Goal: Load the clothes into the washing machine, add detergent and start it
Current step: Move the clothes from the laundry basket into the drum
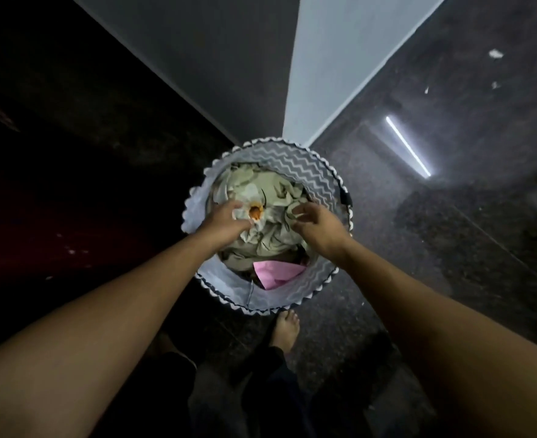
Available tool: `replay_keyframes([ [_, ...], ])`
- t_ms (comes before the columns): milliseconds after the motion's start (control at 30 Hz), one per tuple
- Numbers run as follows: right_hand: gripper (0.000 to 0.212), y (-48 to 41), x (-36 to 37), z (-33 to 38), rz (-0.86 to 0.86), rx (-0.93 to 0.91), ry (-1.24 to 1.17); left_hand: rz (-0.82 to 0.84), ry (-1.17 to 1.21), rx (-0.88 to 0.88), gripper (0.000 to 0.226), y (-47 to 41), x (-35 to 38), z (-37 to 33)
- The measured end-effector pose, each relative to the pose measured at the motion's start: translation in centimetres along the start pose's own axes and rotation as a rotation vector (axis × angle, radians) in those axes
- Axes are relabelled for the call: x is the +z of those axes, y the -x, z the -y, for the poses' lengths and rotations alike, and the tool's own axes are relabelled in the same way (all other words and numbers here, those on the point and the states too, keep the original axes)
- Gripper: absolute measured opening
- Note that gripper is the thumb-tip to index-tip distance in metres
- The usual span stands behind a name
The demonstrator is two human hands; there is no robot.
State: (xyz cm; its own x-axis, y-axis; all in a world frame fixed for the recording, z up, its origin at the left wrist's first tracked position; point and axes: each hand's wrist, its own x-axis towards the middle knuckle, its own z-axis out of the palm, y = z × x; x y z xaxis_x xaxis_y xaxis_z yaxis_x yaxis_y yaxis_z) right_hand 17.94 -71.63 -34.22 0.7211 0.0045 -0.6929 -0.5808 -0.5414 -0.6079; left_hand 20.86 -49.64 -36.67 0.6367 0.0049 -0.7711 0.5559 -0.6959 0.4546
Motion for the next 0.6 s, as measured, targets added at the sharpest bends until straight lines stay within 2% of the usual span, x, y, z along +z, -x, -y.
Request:
replay_keyframes([
  [133,0.041,-4.2,2.6,-3.0,0.023,0.052,-0.099,-0.185,0.014,-0.013,0.073,-5.0,2.6,1.7],
  [233,0.046,-6.4,4.1,-4.3,0.041,0.090,-0.204,-0.273,0.173,-0.030,0.099,-8.1,3.5,2.9],
  [300,0.049,-7.4,5.0,-4.7,0.046,0.127,-0.293,-0.339,0.254,-0.009,0.103,-9.5,3.8,3.3],
  [400,0.061,-7.9,6.2,-5.0,0.076,0.166,-0.388,-0.411,0.288,-0.047,0.089,-10.5,3.9,3.4],
  [500,0.074,-7.7,6.7,-5.0,0.055,0.218,-0.475,-0.213,0.519,-0.132,0.060,-9.9,3.8,2.9],
  [600,0.065,-7.4,5.8,-4.2,0.099,0.280,-0.729,-0.065,0.573,-0.012,0.041,-6.8,3.5,1.7],
])
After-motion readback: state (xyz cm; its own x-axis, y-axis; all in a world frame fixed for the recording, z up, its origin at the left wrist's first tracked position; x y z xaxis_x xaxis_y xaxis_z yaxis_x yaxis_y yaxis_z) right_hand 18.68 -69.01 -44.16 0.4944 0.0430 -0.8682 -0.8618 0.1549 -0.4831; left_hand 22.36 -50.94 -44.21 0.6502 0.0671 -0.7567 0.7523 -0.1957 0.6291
